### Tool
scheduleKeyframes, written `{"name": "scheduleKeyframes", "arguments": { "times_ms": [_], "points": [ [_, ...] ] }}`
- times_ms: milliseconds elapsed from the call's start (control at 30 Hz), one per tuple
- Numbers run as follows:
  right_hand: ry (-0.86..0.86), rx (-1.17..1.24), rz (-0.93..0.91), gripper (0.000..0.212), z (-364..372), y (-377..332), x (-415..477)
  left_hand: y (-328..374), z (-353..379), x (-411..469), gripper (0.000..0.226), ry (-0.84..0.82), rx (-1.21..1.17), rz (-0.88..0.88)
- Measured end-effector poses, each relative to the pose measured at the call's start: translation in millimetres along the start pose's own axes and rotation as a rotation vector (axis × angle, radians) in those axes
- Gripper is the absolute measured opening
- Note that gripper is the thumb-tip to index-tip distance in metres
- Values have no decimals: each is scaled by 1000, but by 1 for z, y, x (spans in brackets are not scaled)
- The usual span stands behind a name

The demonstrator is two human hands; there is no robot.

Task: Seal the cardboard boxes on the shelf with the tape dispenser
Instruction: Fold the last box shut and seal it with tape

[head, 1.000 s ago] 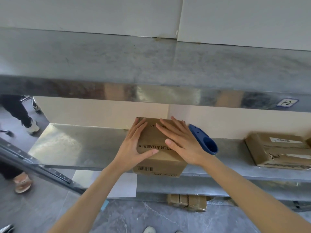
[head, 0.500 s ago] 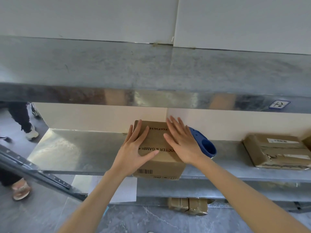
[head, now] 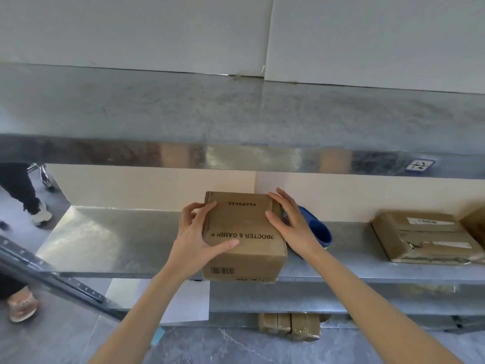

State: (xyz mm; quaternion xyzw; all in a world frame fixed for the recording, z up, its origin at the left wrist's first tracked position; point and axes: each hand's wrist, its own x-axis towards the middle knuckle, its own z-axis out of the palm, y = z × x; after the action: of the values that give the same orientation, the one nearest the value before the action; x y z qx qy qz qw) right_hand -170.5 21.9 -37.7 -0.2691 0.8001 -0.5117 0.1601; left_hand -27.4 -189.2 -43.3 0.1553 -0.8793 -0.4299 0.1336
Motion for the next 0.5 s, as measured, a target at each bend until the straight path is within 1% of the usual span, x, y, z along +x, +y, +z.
{"name": "scheduleKeyframes", "arguments": {
  "times_ms": [100, 200, 300, 367, 433, 500],
  "points": [
    [0, -21, -34, 41, -5, -2, 1, -1, -13, 1, 95, 12, 66, 27],
    [-18, -74, -14, 41, -10, -6, -1, -2, -28, 4, 77, 54, 154, 43],
    [19, -196, -58, 47, -7, -7, -6, 5, -29, 2, 59, 190, 274, 47],
    [40, -330, -130, 53, -5, -10, -10, 13, -20, -5, 50, 320, 350, -2],
    [51, -443, -189, 56, -5, -13, -13, 22, -3, -14, 47, 421, 335, -97],
    [50, -517, -269, 55, -5, -15, -15, 29, 16, -23, 47, 458, 183, -177]
  ]
}}
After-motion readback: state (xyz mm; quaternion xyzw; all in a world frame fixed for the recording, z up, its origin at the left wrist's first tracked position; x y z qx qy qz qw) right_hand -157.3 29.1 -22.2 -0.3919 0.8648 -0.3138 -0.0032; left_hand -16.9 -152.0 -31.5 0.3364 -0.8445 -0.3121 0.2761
